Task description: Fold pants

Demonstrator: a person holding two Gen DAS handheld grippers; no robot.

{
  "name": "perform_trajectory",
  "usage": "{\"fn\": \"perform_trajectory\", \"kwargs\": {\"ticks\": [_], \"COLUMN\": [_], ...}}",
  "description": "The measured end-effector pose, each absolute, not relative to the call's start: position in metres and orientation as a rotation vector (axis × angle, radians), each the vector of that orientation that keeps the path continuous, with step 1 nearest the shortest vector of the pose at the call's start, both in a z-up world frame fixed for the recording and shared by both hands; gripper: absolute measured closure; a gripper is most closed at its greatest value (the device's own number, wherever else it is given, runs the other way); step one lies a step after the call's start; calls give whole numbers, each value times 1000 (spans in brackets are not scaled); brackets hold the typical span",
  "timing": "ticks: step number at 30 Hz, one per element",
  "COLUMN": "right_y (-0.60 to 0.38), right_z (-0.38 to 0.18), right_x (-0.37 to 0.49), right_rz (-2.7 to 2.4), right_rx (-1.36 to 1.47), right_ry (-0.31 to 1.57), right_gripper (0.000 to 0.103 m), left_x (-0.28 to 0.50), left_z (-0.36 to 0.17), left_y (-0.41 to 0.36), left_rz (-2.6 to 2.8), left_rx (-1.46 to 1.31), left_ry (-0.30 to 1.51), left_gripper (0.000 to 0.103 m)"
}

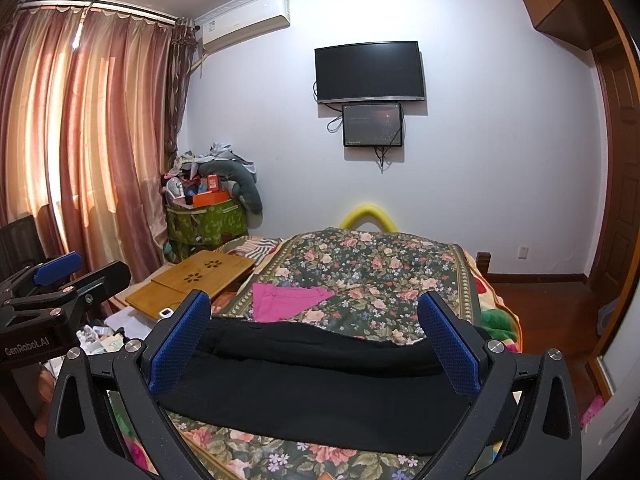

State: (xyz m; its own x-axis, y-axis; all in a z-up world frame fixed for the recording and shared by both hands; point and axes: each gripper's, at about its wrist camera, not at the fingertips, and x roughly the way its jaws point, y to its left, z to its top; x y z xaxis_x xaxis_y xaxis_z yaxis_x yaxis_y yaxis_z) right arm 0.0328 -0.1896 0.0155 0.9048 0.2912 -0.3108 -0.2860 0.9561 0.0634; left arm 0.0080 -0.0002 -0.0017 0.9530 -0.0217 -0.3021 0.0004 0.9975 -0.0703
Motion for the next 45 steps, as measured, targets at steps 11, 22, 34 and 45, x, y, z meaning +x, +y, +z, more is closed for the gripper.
{"fn": "perform_trajectory", "kwargs": {"ticks": [11,22,34,45], "right_y": [-190,-186,-178,-179], "right_z": [17,7,-23,-68], "right_x": [35,47,108,184], "right_rz": [299,303,269,285], "right_rx": [14,14,-43,-80], "right_ry": [326,347,400,548], "right_gripper": [0,0,0,0], "left_x": [8,19,94,214], "left_z": [-2,-5,-31,-83], "left_y": [0,2,35,80], "left_rz": [-9,10,24,98], "left_rx": [-69,-68,-101,-29], "left_ry": [307,331,420,594], "left_gripper": [0,0,0,0]}}
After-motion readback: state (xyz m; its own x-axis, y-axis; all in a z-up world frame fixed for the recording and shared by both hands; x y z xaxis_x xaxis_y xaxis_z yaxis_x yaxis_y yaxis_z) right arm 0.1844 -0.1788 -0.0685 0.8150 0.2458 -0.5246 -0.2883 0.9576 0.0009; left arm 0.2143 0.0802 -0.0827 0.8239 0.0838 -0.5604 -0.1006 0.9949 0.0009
